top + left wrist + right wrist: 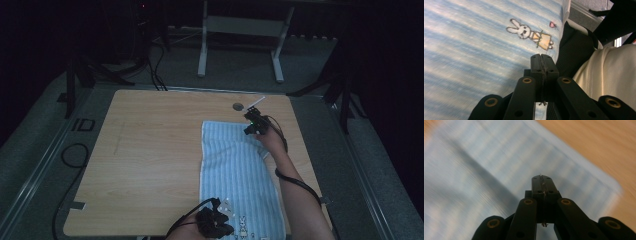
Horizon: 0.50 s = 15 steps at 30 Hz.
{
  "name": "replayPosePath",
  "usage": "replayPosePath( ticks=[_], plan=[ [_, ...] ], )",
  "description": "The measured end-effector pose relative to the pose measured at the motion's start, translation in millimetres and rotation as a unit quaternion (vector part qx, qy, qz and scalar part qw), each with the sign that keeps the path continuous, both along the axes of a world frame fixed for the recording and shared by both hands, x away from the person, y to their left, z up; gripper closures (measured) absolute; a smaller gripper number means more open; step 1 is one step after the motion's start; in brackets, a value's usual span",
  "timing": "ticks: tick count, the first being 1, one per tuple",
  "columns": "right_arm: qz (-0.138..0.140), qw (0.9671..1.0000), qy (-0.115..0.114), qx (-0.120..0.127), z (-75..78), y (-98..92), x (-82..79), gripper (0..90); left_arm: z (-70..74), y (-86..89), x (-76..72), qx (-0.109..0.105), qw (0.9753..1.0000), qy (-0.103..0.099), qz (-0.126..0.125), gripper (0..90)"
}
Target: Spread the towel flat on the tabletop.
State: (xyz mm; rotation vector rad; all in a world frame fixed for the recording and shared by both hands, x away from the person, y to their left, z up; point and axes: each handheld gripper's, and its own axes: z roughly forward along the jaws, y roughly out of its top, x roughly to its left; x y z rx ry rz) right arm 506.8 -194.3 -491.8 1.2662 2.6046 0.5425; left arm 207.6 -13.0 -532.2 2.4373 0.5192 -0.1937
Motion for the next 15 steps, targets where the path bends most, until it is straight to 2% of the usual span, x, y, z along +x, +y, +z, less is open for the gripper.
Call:
replayPosePath(
  ticks=[2, 5, 7, 10, 15],
  plan=[
    [-0.014, 0.9998, 0.003, -0.013, -3.7, -14.6, -3.4, 89.8, -3.4, -2.1, 0.2, 0.006, 1.0, 0.004, -0.004, 88.6],
    [-0.023, 0.9995, 0.012, -0.019, -11.6, -28.3, -6.5, 89.8, -8.6, -1.3, 1.4, 0.011, 0.9999, 0.011, -0.002, 88.6],
    [-0.024, 0.9991, 0.021, -0.027, -18.1, -31.4, -6.6, 89.8, -10.6, 1.3, 4.7, 0.003, 0.9997, 0.026, -0.001, 88.7],
    [-0.027, 0.9986, 0.031, -0.034, -27.1, -32.4, -3.5, 89.8, -10.6, 1.3, 4.2, 0.003, 0.9997, 0.024, -0.002, 88.7],
    [-0.032, 0.9987, 0.026, -0.029, -29.2, -30.6, 4.3, 89.8, -12.3, -0.8, 0.9, 0.006, 0.9997, 0.024, -0.009, 88.7]
  ],
)
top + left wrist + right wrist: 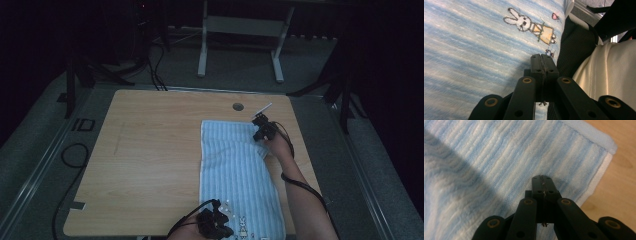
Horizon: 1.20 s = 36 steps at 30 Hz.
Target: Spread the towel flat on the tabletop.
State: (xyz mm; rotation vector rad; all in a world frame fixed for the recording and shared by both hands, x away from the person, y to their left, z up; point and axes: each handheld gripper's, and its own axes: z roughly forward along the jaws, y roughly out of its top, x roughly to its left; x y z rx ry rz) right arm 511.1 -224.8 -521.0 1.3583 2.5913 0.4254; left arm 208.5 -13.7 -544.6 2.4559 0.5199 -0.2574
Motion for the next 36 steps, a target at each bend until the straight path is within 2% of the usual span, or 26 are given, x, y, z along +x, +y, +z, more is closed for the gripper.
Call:
replayPosePath(
  ticks=[2, 7, 12, 14, 17, 18, 19, 20, 21, 25, 26, 28, 31, 33, 35, 36],
  plan=[
    [0.002, 1.0, -0.004, -0.008, 0.0, 2.0, 6.5, 89.8, -1.3, -0.9, -1.6, 0.002, 1.0, 0.002, -0.002, 88.7],
    [-0.007, 0.9999, -0.006, -0.01, 0.0, 1.5, 19.0, 89.7, -5.9, -3.5, -3.4, 0.007, 0.9999, 0.008, -0.009, 88.6],
    [-0.01, 0.9999, -0.003, 0.0, 0.0, -1.4, 27.3, 89.6, -7.3, -5.8, -4.1, 0.007, 0.9999, 0.01, -0.012, 88.6],
    [-0.012, 0.9999, -0.006, -0.003, 1.8, -2.1, 25.5, 89.6, -3.4, -4.7, -3.9, 0.002, 0.9999, 0.007, -0.011, 88.5],
    [-0.004, 0.9999, -0.01, 0.005, 6.3, -2.1, 18.3, 89.6, 3.8, 0.0, -1.1, -0.005, 1.0, -0.001, -0.003, 88.5],
    [0.002, 0.9999, -0.015, 0.009, 9.1, -2.6, 12.8, 89.6, 10.7, 7.4, 4.3, -0.01, 0.9998, -0.013, 0.011, 88.5],
    [0.012, 0.9995, -0.023, 0.017, 13.2, -4.7, -0.1, 89.5, 13.2, 12.1, 8.8, -0.011, 0.9996, -0.017, 0.018, 87.5],
    [0.018, 0.9993, -0.028, 0.017, 15.3, -6.1, -8.3, 89.5, 15.1, 17.3, 13.8, -0.012, 0.9993, -0.018, 0.03, 87.5],
    [0.021, 0.9988, -0.034, 0.027, 17.1, -8.7, -16.1, 89.5, 17.0, 22.8, 18.7, -0.013, 0.9986, -0.022, 0.046, 87.5],
    [0.042, 0.9962, -0.04, 0.064, 22.9, -21.6, -51.0, 87.0, 26.9, 43.1, 33.8, -0.012, 0.9957, -0.041, 0.082, 87.4],
    [0.049, 0.9958, -0.041, 0.066, 23.6, -25.4, -59.9, 86.5, 29.2, 47.8, 37.3, -0.012, 0.9947, -0.045, 0.092, 87.1],
    [0.05, 0.9947, -0.046, 0.077, 25.2, -34.2, -75.8, 84.0, 33.0, 58.4, 45.4, -0.01, 0.9925, -0.054, 0.109, 85.5],
    [0.051, 0.994, -0.048, 0.083, 24.8, -48.7, -94.9, 77.9, 34.5, 74.5, 58.8, -0.014, 0.9888, -0.055, 0.138, 80.9],
    [0.05, 0.9939, -0.049, 0.085, 22.5, -58.6, -104.6, 73.6, 32.4, 84.9, 67.7, -0.017, 0.9851, -0.055, 0.162, 76.3],
    [0.05, 0.994, -0.047, 0.085, 20.2, -67.2, -112.2, 68.8, 29.8, 94.7, 76.0, -0.016, 0.9822, -0.052, 0.18, 67.9],
    [0.047, 0.994, -0.047, 0.087, 19.6, -72.0, -115.0, 68.7, 29.3, 100.0, 80.0, -0.016, 0.9796, -0.056, 0.193, 65.1]
  ],
)
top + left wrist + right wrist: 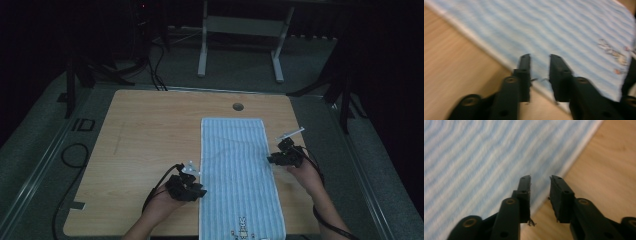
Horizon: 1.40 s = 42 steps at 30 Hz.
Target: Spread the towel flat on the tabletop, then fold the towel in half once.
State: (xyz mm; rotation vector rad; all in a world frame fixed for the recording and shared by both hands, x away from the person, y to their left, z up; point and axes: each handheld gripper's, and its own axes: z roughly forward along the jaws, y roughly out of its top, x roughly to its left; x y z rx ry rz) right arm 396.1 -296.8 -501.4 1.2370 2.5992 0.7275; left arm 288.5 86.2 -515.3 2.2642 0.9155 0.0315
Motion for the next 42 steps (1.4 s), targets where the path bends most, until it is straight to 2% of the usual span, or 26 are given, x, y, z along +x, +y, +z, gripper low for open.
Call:
replayPosePath(
  ticks=[1, 2, 5, 7, 10, 12, 17, 19, 21, 22, 24, 29, 31, 35, 36, 38, 40, 42],
  plan=[
    [-0.001, 1.0, -0.002, 0.005, -0.1, -5.0, -2.5, 67.6, -0.5, 4.5, 3.6, -0.005, 0.9999, 0.0, 0.013, 60.8],
    [-0.005, 0.9999, -0.003, 0.011, 0.3, -9.9, -4.6, 66.8, -1.1, 8.8, 7.7, -0.002, 0.9998, 0.003, 0.019, 58.9],
    [-0.018, 0.9996, -0.004, 0.019, 1.5, -20.7, -9.0, 65.6, -2.8, 16.8, 17.7, 0.013, 0.9991, -0.005, 0.04, 58.7],
    [-0.023, 0.9996, -0.004, 0.014, 2.1, -23.2, -11.1, 62.7, -3.3, 19.4, 23.5, 0.012, 0.9986, -0.003, 0.051, 57.0],
    [-0.023, 0.9996, -0.003, 0.015, 2.4, -23.7, -10.6, 57.4, -4.7, 18.7, 33.7, 0.021, 0.9979, -0.001, 0.062, 47.2],
    [-0.024, 0.9996, -0.001, 0.015, 1.9, -23.6, -6.6, 55.1, -5.8, 18.0, 42.5, 0.024, 0.9971, -0.003, 0.072, 45.9],
    [-0.036, 0.9992, 0.01, 0.015, -2.7, -21.7, 10.3, 53.7, -9.0, 10.6, 66.2, 0.033, 0.9962, 0.004, 0.08, 46.0],
    [-0.041, 0.999, 0.016, 0.009, -5.2, -19.2, 18.9, 53.1, -9.4, 4.9, 74.3, 0.041, 0.9959, -0.003, 0.08, 46.0],
    [-0.049, 0.9987, 0.012, 0.004, -6.5, -17.4, 27.4, 53.0, -10.2, 0.5, 83.3, 0.045, 0.9953, -0.005, 0.086, 46.0],
    [-0.054, 0.9984, 0.017, 0.007, -7.4, -16.7, 31.9, 53.1, -10.2, 0.5, 83.3, 0.045, 0.9953, -0.005, 0.086, 46.0],
    [-0.06, 0.998, 0.02, 0.005, -9.4, -13.9, 39.1, 52.3, -12.0, -4.7, 95.6, 0.045, 0.9944, -0.01, 0.096, 46.0],
    [-0.056, 0.9979, 0.03, -0.008, -16.2, -1.7, 49.4, 49.8, -16.2, -15.1, 113.1, 0.049, 0.9929, -0.008, 0.108, 46.0],
    [-0.056, 0.9979, 0.031, -0.009, -17.3, 0.7, 50.7, 49.8, -17.1, -18.8, 116.3, 0.054, 0.9927, -0.013, 0.107, 46.0],
    [-0.056, 0.9976, 0.03, -0.026, -22.2, 9.0, 55.6, 50.5, -22.4, -24.3, 124.0, 0.063, 0.9914, -0.011, 0.114, 46.3],
    [-0.057, 0.9973, 0.031, -0.034, -24.0, 10.9, 56.9, 50.7, -23.3, -25.5, 124.9, 0.064, 0.9909, -0.016, 0.117, 47.0],
    [-0.061, 0.9972, 0.029, -0.034, -24.3, 11.9, 58.5, 52.6, -23.4, -27.4, 126.2, 0.07, 0.9905, -0.021, 0.116, 47.7],
    [-0.059, 0.9972, 0.027, -0.039, -23.9, 13.4, 59.0, 58.9, -23.2, -29.8, 126.7, 0.076, 0.9902, -0.025, 0.114, 49.6],
    [-0.053, 0.9973, 0.021, -0.046, -23.9, 16.3, 58.2, 66.2, -23.9, -33.1, 124.9, 0.083, 0.9894, -0.039, 0.112, 54.4]
  ],
)
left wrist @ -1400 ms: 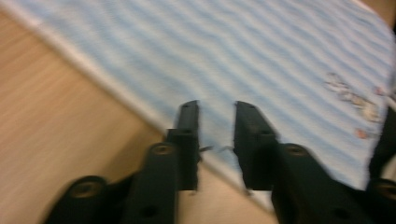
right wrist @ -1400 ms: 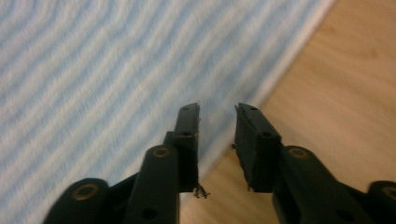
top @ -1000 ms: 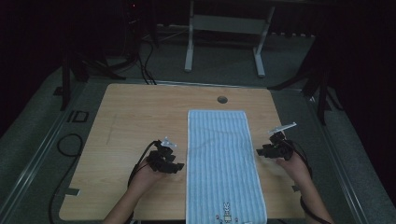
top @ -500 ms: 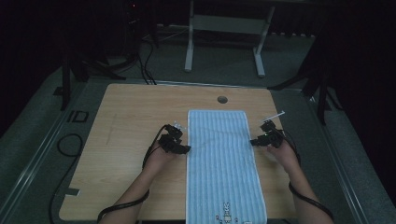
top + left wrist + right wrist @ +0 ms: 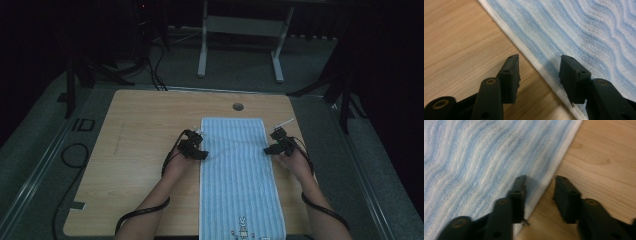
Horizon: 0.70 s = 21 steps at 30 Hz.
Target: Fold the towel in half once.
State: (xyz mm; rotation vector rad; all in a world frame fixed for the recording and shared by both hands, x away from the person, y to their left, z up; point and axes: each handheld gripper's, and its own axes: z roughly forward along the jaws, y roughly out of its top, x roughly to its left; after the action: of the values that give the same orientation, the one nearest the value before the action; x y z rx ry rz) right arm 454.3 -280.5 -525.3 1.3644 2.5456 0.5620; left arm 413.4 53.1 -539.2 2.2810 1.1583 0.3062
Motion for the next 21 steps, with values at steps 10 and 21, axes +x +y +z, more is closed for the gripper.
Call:
replayPosePath(
  ticks=[10, 21],
  plan=[
    [0.025, 0.9995, 0.0, -0.019, 1.4, 14.7, 1.9, 87.9, 1.5, -4.1, 7.2, -0.006, 0.9999, 0.009, -0.007, 88.3],
    [0.031, 0.9985, -0.043, 0.012, 49.6, 13.8, 9.7, 88.3, 46.2, 16.5, 21.0, -0.043, 0.9988, -0.016, 0.017, 88.5]
  ],
)
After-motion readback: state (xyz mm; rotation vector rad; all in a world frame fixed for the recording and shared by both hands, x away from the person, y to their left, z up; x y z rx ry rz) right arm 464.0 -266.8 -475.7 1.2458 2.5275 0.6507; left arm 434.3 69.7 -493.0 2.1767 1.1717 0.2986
